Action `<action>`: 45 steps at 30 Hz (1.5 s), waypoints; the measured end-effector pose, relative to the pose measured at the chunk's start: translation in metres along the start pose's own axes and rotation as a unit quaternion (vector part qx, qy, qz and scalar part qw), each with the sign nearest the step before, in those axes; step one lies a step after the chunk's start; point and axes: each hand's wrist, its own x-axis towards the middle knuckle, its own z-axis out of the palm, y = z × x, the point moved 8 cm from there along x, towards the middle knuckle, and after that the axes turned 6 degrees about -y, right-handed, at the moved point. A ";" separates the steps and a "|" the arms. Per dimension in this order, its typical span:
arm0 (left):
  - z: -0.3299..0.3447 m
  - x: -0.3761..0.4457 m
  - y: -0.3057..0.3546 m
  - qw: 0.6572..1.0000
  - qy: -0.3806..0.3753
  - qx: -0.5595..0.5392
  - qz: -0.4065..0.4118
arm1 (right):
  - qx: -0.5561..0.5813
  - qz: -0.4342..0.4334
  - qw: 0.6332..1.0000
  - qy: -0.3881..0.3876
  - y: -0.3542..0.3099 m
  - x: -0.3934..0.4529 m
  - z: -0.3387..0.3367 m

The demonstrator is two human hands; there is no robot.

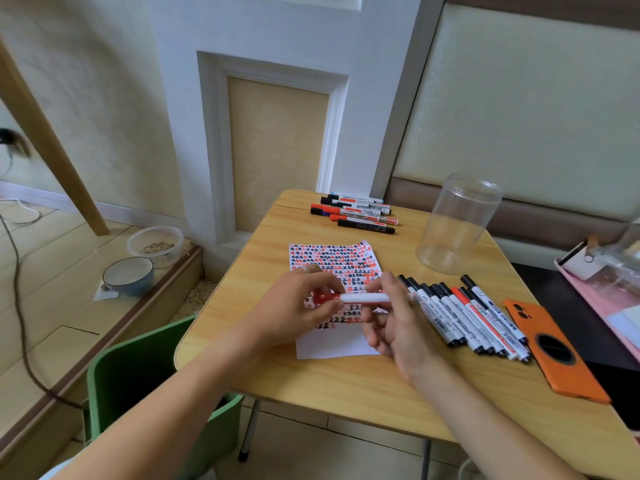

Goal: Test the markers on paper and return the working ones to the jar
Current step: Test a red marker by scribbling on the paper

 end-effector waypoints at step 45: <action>0.000 -0.008 -0.012 0.946 0.022 -0.301 -0.120 | -0.232 -0.135 0.961 -0.067 -0.024 -0.003 0.016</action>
